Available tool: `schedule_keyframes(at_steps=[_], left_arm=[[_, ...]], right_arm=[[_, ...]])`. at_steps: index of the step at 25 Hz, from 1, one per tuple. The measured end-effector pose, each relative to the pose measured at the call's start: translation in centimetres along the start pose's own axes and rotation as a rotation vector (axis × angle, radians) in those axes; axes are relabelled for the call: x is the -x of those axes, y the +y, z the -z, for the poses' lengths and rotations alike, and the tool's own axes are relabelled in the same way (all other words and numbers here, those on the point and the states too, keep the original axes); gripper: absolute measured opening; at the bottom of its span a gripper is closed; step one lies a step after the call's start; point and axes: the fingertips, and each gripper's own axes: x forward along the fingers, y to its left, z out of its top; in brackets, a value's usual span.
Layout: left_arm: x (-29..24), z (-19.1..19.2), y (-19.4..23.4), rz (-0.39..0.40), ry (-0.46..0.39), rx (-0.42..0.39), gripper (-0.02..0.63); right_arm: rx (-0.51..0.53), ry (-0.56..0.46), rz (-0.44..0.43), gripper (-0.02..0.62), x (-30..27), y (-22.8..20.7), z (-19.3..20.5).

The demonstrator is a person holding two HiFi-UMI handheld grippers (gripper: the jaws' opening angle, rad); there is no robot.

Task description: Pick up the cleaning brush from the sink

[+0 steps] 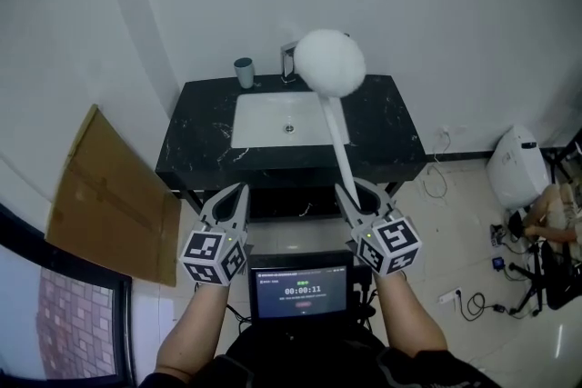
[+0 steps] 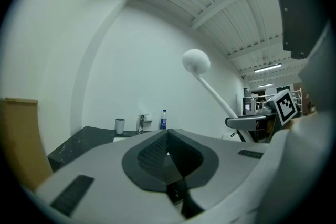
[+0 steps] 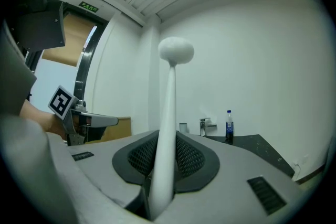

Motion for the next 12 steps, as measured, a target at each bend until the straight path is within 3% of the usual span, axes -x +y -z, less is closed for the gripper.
schedule_keyframes(at_steps=[12], left_arm=[[-0.7,-0.2,1.5,-0.014,-0.008,0.006,0.002]], right_arm=[[0.006,0.002,0.009,0.052,-0.8,-0.4,0.3]])
